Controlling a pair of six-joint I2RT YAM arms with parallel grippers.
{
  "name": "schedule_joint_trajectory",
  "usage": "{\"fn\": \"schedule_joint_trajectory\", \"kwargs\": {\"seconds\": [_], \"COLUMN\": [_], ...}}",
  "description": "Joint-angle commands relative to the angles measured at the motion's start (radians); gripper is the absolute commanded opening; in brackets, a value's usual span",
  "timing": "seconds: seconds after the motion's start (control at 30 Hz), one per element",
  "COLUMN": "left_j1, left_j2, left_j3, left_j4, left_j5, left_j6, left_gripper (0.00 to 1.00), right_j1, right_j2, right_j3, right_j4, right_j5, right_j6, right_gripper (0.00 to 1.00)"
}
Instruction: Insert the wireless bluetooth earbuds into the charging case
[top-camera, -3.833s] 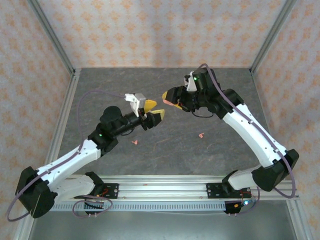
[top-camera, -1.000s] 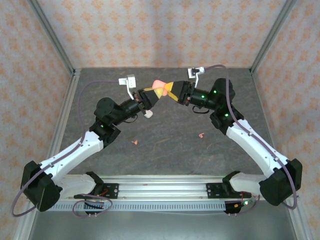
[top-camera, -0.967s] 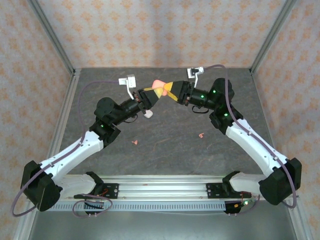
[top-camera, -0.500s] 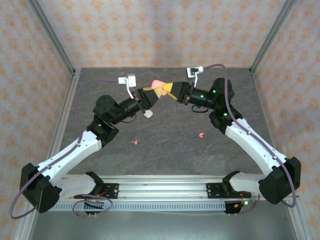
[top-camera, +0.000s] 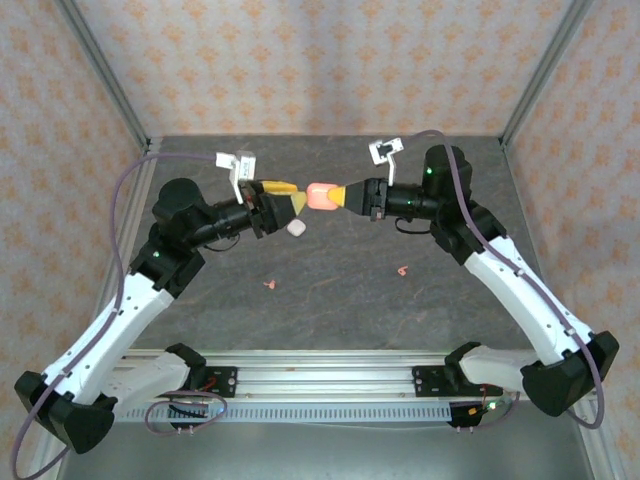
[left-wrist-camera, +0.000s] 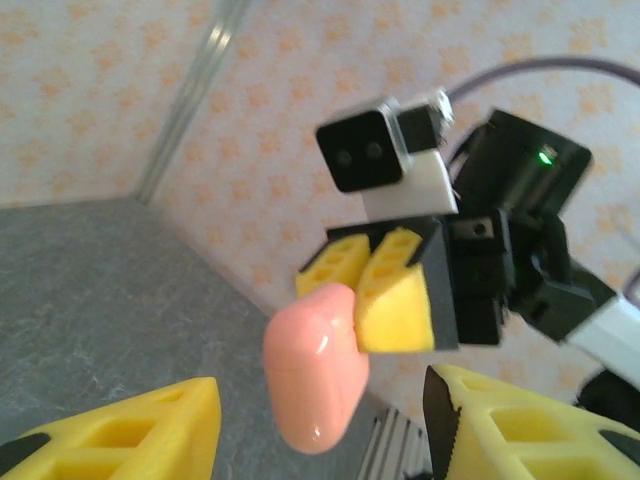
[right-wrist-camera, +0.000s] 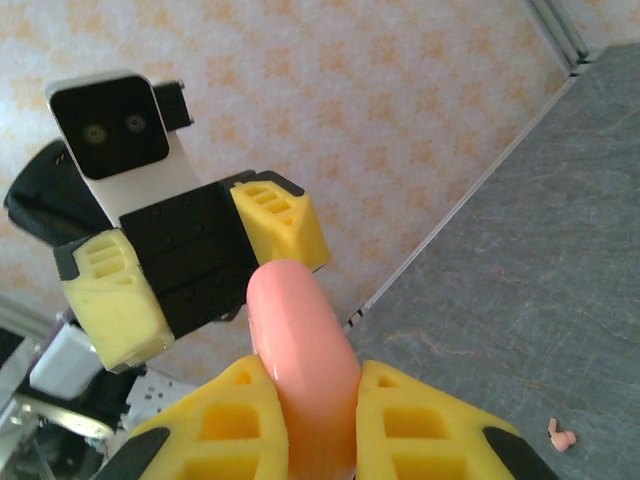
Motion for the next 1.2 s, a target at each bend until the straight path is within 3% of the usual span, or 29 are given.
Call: {"fn": "schedule_joint_trajectory", "kwargs": {"seconds": [0.0,0.27,0.83,0.97,1.1,1.17], "left_j1": [0.002,0.001,-0.036,-0.046,-0.049,-0.053], "left_j2": [0.009,0.047,0.123,0.141,0.148,0.138], "left_j3": [0.035,0.028,0.042,0.056,0.082,0.091], "left_j4": [-0.087,0.0,0.064,0.05,-0.035,-0.103], "left_j5": [0.158,0.189,0.204,0.213,0.205,0.171], "left_j6": [0.079,0.044,0.02,0.03,0.088,0.15], "left_gripper": [0.56,0.57,0.43,0.32,0.05,0.0], "right_j1": [0.004,0.004,0.014,0.014,0.015,0.015], "right_j2": [-0.021,-0.022,-0.024,-0.024,-0.03,-0.034], "right_j3": [0.033,0.041,0.036,0.034,0.035,0.034], "right_j4": [-0.032,-0.024,-0.03,-0.034,-0.048,-0.06], "right_j5": [-0.075,-0.085,-0.083,-0.078,-0.058,-0.045], "right_j6": [-0.113,-0.132,-0.145,-0.148,-0.161,-0.172], "right_gripper": [0.13,0.13,0.13,0.13,0.12,0.13]}}
